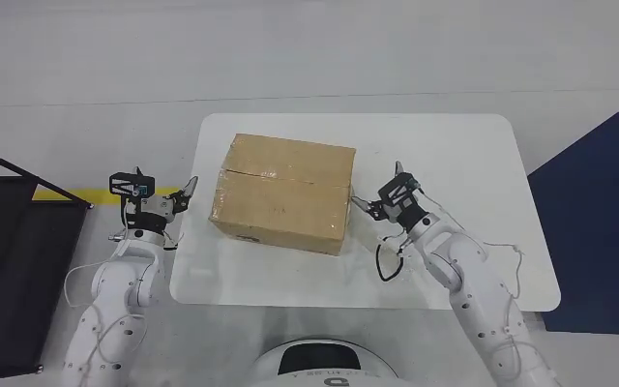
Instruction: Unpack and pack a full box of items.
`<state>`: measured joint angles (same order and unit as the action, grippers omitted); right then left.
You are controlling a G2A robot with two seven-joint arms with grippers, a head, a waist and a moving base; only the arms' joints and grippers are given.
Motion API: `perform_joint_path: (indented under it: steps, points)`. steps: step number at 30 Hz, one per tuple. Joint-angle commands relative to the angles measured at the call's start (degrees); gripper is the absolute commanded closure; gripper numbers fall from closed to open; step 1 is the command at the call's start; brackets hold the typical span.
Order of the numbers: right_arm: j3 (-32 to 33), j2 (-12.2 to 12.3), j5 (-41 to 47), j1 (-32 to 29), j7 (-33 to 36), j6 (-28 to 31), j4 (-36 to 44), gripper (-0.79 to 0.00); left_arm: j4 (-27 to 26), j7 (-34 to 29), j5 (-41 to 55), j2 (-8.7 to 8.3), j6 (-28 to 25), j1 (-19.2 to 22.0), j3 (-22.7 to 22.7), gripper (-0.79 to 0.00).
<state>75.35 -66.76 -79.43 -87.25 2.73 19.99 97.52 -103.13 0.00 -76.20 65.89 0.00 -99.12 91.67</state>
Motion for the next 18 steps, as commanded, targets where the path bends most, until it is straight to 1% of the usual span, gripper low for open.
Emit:
perform_joint_path:
  steps: [1, 9, 18]
  points:
    - [-0.57, -0.11, -0.04, 0.46, 0.33, -0.6, -0.23, -0.785, 0.0, 0.0, 0.0, 0.0, 0.0, 0.0, 0.0, -0.785]
    - [-1.42, -0.3, 1.34, 0.04, -1.19, -0.72, 0.74, -0.785, 0.0, 0.0, 0.0, 0.0, 0.0, 0.0, 0.0, -0.785]
    - [-1.6, -0.22, 4.23, -0.8, -3.9, 3.08, 1.44, -0.785, 0.0, 0.0, 0.0, 0.0, 0.0, 0.0, 0.0, -0.785]
